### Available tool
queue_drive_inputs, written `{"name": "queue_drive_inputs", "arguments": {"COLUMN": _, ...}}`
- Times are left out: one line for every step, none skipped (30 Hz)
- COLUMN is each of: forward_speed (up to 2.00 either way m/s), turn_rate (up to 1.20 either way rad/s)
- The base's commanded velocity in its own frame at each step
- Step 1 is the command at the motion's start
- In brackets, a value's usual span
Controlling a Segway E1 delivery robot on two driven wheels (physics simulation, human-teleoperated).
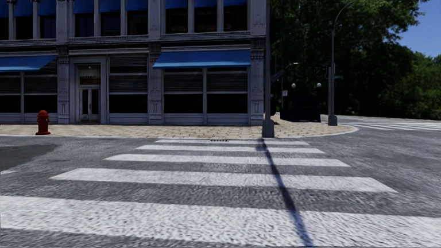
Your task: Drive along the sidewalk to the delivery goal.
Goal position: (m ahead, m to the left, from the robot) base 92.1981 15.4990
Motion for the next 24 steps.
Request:
{"name": "queue_drive_inputs", "arguments": {"forward_speed": 1.93, "turn_rate": 0.0}}
{"name": "queue_drive_inputs", "arguments": {"forward_speed": 1.93, "turn_rate": 0.0}}
{"name": "queue_drive_inputs", "arguments": {"forward_speed": 1.93, "turn_rate": 0.0}}
{"name": "queue_drive_inputs", "arguments": {"forward_speed": 1.93, "turn_rate": 0.0}}
{"name": "queue_drive_inputs", "arguments": {"forward_speed": 1.94, "turn_rate": 0.0}}
{"name": "queue_drive_inputs", "arguments": {"forward_speed": 1.94, "turn_rate": 0.0}}
{"name": "queue_drive_inputs", "arguments": {"forward_speed": 1.94, "turn_rate": 0.0}}
{"name": "queue_drive_inputs", "arguments": {"forward_speed": 1.94, "turn_rate": 0.0}}
{"name": "queue_drive_inputs", "arguments": {"forward_speed": 1.94, "turn_rate": 0.0}}
{"name": "queue_drive_inputs", "arguments": {"forward_speed": 1.94, "turn_rate": 0.0}}
{"name": "queue_drive_inputs", "arguments": {"forward_speed": 1.94, "turn_rate": 0.04}}
{"name": "queue_drive_inputs", "arguments": {"forward_speed": 1.94, "turn_rate": 0.15}}
{"name": "queue_drive_inputs", "arguments": {"forward_speed": 1.94, "turn_rate": 0.18}}
{"name": "queue_drive_inputs", "arguments": {"forward_speed": 1.94, "turn_rate": 0.18}}
{"name": "queue_drive_inputs", "arguments": {"forward_speed": 1.94, "turn_rate": 0.23}}
{"name": "queue_drive_inputs", "arguments": {"forward_speed": 1.94, "turn_rate": 0.24}}
{"name": "queue_drive_inputs", "arguments": {"forward_speed": 1.94, "turn_rate": 0.24}}
{"name": "queue_drive_inputs", "arguments": {"forward_speed": 1.94, "turn_rate": 0.25}}
{"name": "queue_drive_inputs", "arguments": {"forward_speed": 1.93, "turn_rate": 0.23}}
{"name": "queue_drive_inputs", "arguments": {"forward_speed": 1.93, "turn_rate": 0.17}}
{"name": "queue_drive_inputs", "arguments": {"forward_speed": 1.93, "turn_rate": 0.17}}
{"name": "queue_drive_inputs", "arguments": {"forward_speed": 1.93, "turn_rate": 0.09}}
{"name": "queue_drive_inputs", "arguments": {"forward_speed": 1.95, "turn_rate": 0.0}}
{"name": "queue_drive_inputs", "arguments": {"forward_speed": 1.98, "turn_rate": 0.0}}
